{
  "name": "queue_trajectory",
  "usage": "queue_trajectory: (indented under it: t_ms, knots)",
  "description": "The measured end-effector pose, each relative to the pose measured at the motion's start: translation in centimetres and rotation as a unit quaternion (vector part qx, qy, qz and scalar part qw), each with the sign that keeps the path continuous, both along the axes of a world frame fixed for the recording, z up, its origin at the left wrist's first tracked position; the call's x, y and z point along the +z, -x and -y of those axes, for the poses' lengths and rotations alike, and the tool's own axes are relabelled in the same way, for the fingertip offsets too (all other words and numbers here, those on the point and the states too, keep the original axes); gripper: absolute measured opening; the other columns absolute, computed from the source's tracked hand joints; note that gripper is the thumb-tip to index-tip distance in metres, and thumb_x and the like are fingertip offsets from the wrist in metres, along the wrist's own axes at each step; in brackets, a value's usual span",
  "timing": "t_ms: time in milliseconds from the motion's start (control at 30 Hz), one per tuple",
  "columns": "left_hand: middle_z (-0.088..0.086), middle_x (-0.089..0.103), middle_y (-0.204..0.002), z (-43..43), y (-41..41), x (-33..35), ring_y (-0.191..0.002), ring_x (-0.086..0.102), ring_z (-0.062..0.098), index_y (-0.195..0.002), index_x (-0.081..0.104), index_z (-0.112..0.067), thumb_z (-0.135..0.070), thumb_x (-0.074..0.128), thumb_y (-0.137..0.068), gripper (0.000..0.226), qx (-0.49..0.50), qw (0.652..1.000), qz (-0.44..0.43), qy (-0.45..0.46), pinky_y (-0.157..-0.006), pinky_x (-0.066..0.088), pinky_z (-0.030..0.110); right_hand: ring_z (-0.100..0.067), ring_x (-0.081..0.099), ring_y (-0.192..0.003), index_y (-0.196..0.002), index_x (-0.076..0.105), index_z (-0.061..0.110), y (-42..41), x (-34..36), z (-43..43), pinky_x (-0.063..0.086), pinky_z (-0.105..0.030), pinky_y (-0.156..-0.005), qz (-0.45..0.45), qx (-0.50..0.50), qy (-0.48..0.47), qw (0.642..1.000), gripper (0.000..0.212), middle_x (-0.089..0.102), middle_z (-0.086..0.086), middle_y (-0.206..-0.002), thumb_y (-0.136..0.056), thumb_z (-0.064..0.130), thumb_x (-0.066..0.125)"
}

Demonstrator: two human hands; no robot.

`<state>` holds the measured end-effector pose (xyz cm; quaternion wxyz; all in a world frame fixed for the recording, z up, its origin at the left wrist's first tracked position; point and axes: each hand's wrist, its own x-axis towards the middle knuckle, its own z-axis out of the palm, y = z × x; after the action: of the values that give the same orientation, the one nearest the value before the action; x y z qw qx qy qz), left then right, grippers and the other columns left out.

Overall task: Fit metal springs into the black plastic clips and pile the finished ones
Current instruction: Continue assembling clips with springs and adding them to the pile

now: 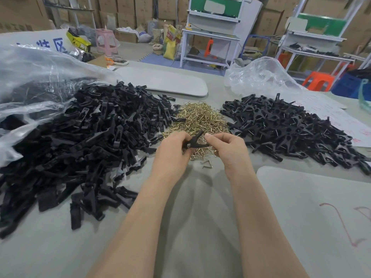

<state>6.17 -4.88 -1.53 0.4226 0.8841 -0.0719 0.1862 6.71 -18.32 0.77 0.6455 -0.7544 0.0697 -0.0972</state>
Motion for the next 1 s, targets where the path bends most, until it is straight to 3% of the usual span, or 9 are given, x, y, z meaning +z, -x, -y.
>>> queue_trajectory:
  t_ms: [167,367,500,600,667,733,800,900,1000]
  knots:
    - [-0.008,0.056,-0.091,-0.1,-0.1,-0.1,-0.085,0.056,0.018,-0.096,0.064,-0.016,-0.01,0.07,-0.082,0.017,-0.012,1.0,0.009,-0.016,-0.083,0.049,0.04,-0.008,0.048,-0.061,-0.062,0.066,0.019,-0.3,-0.4,0.1,0.04,-0.023,-0.065,-0.016,0.014,-0.003,1.0,0.021,0.053,0.009,-0.055,-0.081,0.021,0.074]
    - [-0.006,0.059,-0.093,-0.2,0.1,0.0,-0.088,0.057,0.017,-0.096,0.064,-0.016,-0.01,0.07,-0.083,0.016,-0.028,1.0,0.007,-0.012,-0.085,0.05,0.04,-0.009,0.045,-0.057,-0.054,0.065,0.021,-0.6,-0.6,0.6,0.038,-0.023,-0.063,-0.032,0.032,-0.013,0.999,0.028,0.052,0.006,-0.054,-0.081,0.02,0.073]
    - [-0.003,0.062,-0.092,-0.4,0.2,0.2,-0.086,0.059,0.018,-0.096,0.065,-0.014,-0.01,0.071,-0.081,0.016,-0.051,0.999,0.002,-0.003,-0.084,0.051,0.04,-0.005,0.05,-0.056,-0.06,0.063,0.019,-0.6,-0.6,0.1,0.04,-0.02,-0.062,-0.047,0.05,-0.034,0.997,0.025,0.059,0.003,-0.064,-0.083,0.016,0.071]
    - [-0.005,0.063,-0.081,-0.8,0.3,0.6,-0.081,0.06,0.011,-0.088,0.066,-0.018,-0.013,0.075,-0.078,0.014,-0.081,0.995,-0.025,0.044,-0.082,0.051,0.031,-0.01,0.052,-0.057,-0.074,0.062,0.013,-0.3,-0.1,0.6,0.046,-0.019,-0.054,-0.138,0.134,-0.207,0.959,0.011,0.059,-0.005,-0.072,-0.081,0.018,0.07]
    - [-0.004,0.063,-0.076,-0.9,0.7,1.2,-0.076,0.058,0.007,-0.079,0.064,-0.026,-0.013,0.077,-0.076,0.019,-0.113,0.99,-0.032,0.078,-0.076,0.05,0.022,-0.014,0.055,-0.062,-0.094,0.06,0.008,0.1,-0.2,1.2,0.05,-0.021,-0.056,-0.191,0.217,-0.283,0.915,0.03,0.059,-0.007,-0.078,-0.075,0.03,0.068]
    - [-0.002,0.065,-0.078,-1.0,0.9,1.5,-0.076,0.057,0.007,-0.075,0.06,-0.033,-0.013,0.077,-0.075,0.027,-0.131,0.988,-0.024,0.074,-0.074,0.047,0.018,-0.017,0.06,-0.066,-0.109,0.053,0.008,0.4,-0.5,1.5,0.054,-0.025,-0.06,-0.217,0.298,-0.278,0.887,0.05,0.059,-0.006,-0.081,-0.075,0.044,0.064]
    - [-0.005,0.064,-0.081,-1.0,1.1,1.8,-0.076,0.056,0.002,-0.079,0.062,-0.031,-0.015,0.077,-0.076,0.022,-0.14,0.988,-0.018,0.06,-0.07,0.042,0.01,-0.017,0.066,-0.066,-0.107,0.058,0.01,0.6,-0.8,1.4,0.056,-0.027,-0.064,-0.232,0.361,-0.255,0.866,0.058,0.066,-0.005,-0.08,-0.071,0.054,0.062]
    - [-0.005,0.062,-0.092,-1.1,1.2,2.2,-0.083,0.055,0.002,-0.091,0.068,-0.014,-0.013,0.077,-0.077,0.017,-0.159,0.986,0.006,0.041,-0.072,0.037,0.002,-0.016,0.07,-0.066,-0.098,0.068,0.01,0.6,-1.0,1.2,0.058,-0.026,-0.065,-0.217,0.38,-0.252,0.863,0.051,0.073,-0.009,-0.076,-0.074,0.054,0.057]
    - [-0.009,0.059,-0.096,-1.2,1.3,2.4,-0.087,0.053,0.0,-0.094,0.068,-0.018,-0.014,0.075,-0.076,0.02,-0.178,0.983,0.008,0.035,-0.079,0.04,0.012,-0.014,0.07,-0.062,-0.089,0.072,0.009,0.4,-1.5,1.0,0.058,-0.023,-0.061,-0.191,0.353,-0.26,0.878,0.044,0.072,-0.006,-0.068,-0.078,0.044,0.048]
